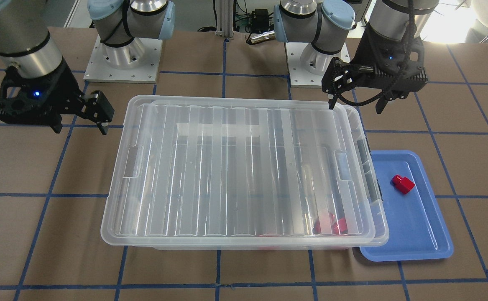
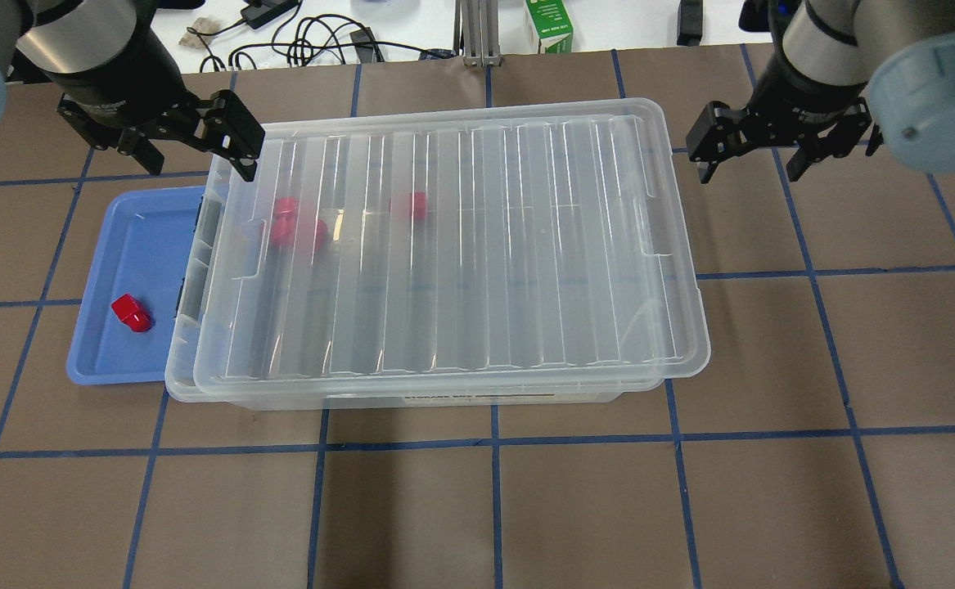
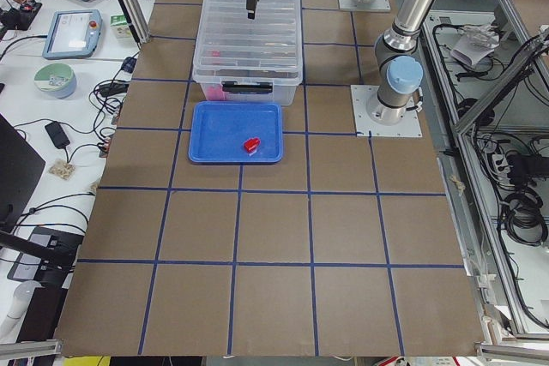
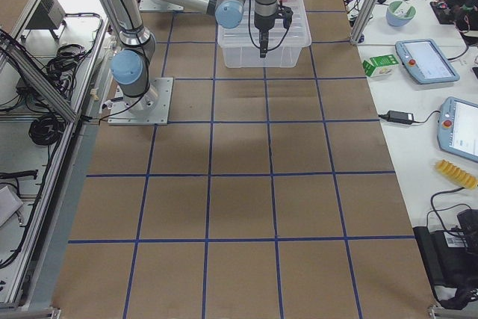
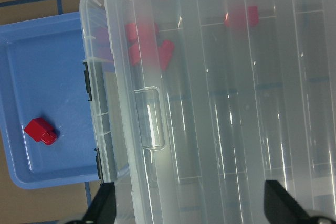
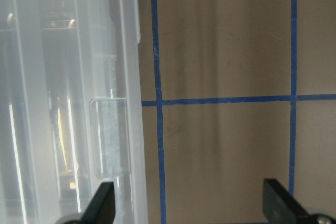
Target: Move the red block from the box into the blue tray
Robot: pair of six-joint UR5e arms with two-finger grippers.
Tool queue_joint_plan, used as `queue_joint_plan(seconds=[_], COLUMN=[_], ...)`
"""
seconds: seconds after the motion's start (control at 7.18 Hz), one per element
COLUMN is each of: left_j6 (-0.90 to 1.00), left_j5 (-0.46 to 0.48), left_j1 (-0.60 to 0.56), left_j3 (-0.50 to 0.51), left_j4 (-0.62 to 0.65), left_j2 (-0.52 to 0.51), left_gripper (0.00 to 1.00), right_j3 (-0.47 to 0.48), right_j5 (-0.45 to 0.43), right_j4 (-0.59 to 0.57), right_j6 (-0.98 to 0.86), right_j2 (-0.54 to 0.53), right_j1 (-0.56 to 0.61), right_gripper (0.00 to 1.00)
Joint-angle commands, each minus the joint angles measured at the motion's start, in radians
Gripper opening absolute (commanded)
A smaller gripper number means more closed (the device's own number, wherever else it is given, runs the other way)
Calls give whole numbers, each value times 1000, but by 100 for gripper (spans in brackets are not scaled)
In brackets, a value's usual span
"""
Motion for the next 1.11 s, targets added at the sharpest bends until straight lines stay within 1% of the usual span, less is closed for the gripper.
queue_joint_plan(seconds=[0.0,0.28,0.42,0.7,0.97], left_j6=[0,-2,-2,-102,-109], left_j5=[0,-1,0,11,9], left_j1=[0,0,0,0,0], left_j3=[0,0,0,16,16], left_j4=[1,1,1,-43,-45], left_j2=[4,2,1,7,9], left_gripper=[100,100,100,100,100], right_j3=[-177,-133,-131,-127,-125], right_j5=[-3,9,11,12,12], right_j4=[187,187,184,167,167], right_j6=[22,22,20,20,19], right_j2=[-4,-5,-7,-7,-5], right_j1=[73,76,76,76,76], right_gripper=[100,100,100,100,100])
